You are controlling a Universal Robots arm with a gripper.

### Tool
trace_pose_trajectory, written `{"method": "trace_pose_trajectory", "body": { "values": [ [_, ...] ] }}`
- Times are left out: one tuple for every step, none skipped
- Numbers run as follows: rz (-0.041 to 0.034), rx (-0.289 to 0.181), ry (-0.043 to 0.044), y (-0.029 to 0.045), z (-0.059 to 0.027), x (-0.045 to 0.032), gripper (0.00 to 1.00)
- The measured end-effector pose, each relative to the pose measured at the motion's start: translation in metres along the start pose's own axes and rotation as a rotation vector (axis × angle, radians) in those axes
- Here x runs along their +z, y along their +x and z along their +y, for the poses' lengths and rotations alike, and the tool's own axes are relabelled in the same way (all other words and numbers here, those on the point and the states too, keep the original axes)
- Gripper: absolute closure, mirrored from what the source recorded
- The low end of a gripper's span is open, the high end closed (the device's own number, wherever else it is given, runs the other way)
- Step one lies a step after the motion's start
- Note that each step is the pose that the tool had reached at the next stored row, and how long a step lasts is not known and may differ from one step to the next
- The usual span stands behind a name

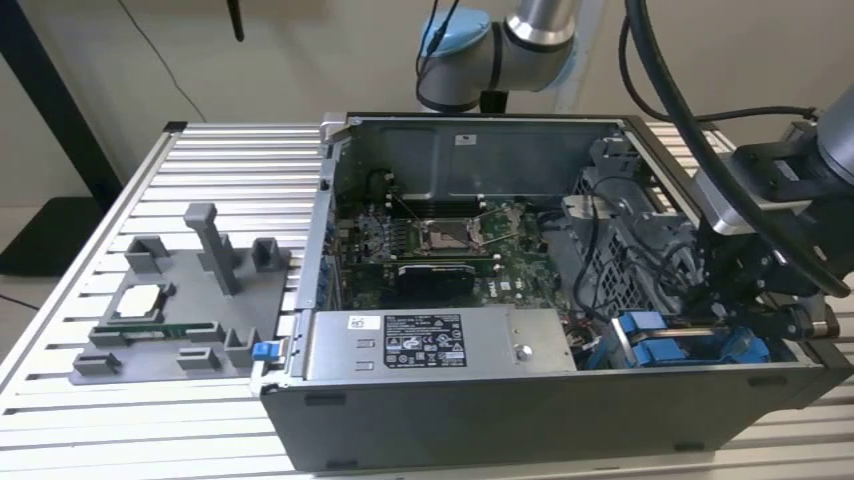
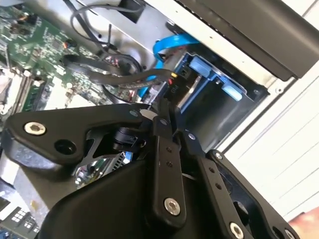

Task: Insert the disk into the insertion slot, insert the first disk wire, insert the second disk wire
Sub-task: 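Insert the second disk wire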

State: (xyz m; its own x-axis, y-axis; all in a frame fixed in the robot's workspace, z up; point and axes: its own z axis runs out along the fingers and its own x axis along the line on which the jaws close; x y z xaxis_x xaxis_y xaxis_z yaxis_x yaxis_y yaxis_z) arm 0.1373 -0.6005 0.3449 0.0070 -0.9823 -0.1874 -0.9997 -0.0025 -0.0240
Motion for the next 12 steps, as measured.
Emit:
{"method": "trace_pose_trajectory", "body": {
  "values": [
    [0.0007,0.000,0.0000,0.0000,0.0000,0.0000,1.00],
    [0.0008,0.000,0.0001,0.0000,0.0000,0.0000,1.00],
    [0.0009,0.000,0.0001,0.0000,0.0000,0.0000,1.00],
    [0.0009,0.000,0.0001,0.0000,0.0000,0.0000,1.00],
    [0.0012,0.001,-0.0001,0.0000,0.0000,0.0001,1.00],
    [0.0028,0.003,-0.0087,0.0000,-0.0001,0.0000,1.00],
    [0.0044,0.006,-0.0254,0.0000,-0.0001,0.0000,1.00],
    [0.0057,0.010,-0.0435,0.0000,-0.0006,0.0000,1.00],
    [0.0059,0.012,-0.0588,0.0000,-0.0016,0.0000,1.00],
    [0.0056,0.013,-0.0615,0.0000,-0.0029,0.0001,1.00],
    [0.0049,0.013,-0.0617,0.0000,-0.0041,0.0001,1.00],
    [0.0033,0.013,-0.0617,0.0000,-0.0053,0.0002,1.00]
  ]
}}
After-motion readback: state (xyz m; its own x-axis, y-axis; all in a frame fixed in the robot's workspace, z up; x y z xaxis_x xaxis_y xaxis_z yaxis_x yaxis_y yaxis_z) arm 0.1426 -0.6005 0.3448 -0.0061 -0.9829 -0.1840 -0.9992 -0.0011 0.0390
